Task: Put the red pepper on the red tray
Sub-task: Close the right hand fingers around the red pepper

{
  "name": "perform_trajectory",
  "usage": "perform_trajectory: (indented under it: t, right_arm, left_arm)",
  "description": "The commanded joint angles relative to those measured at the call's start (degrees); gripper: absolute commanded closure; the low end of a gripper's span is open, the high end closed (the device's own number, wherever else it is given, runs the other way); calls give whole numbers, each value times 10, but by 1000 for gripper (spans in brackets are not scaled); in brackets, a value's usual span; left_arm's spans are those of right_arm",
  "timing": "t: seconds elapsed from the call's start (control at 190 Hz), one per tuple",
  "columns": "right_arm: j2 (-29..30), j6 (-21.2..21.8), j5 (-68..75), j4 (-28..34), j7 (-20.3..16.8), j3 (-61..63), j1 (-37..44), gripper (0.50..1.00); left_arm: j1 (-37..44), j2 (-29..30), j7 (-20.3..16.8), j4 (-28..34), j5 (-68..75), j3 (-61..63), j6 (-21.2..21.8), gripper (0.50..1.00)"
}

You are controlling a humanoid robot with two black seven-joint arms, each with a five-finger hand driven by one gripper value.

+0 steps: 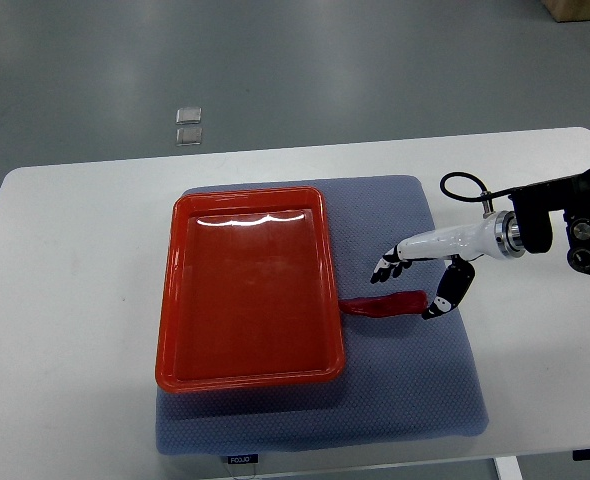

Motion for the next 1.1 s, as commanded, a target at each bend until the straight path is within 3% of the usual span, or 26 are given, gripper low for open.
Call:
perform_trajectory:
  t: [0.0,0.327,0.522,0.706,0.975,1.096]
  right_arm:
    - [2,-26,0,4,-1,-11,-1,679]
    - [11,-90,0,6,-28,-36,-4,703]
    - [8,-99,-15,15,-29,-49,-9,711]
    - [11,-142,-38,14,-30,-60,-24,718]
    - [10,-159,-62,12,-37,-64,-30,738]
    - [10,-161,-68,11,-41,-64,-30,777]
  left_arm:
    - [0,0,-1,-1,0,0,0,500]
    - [0,0,0,1,0,0,0,500]
    - [0,0,0,-1,0,0,0,500]
    - [0,0,0,1,0,0,0,500]
    - [0,0,-1,1,0,0,0,500]
    - [0,0,0,-1,0,0,0,500]
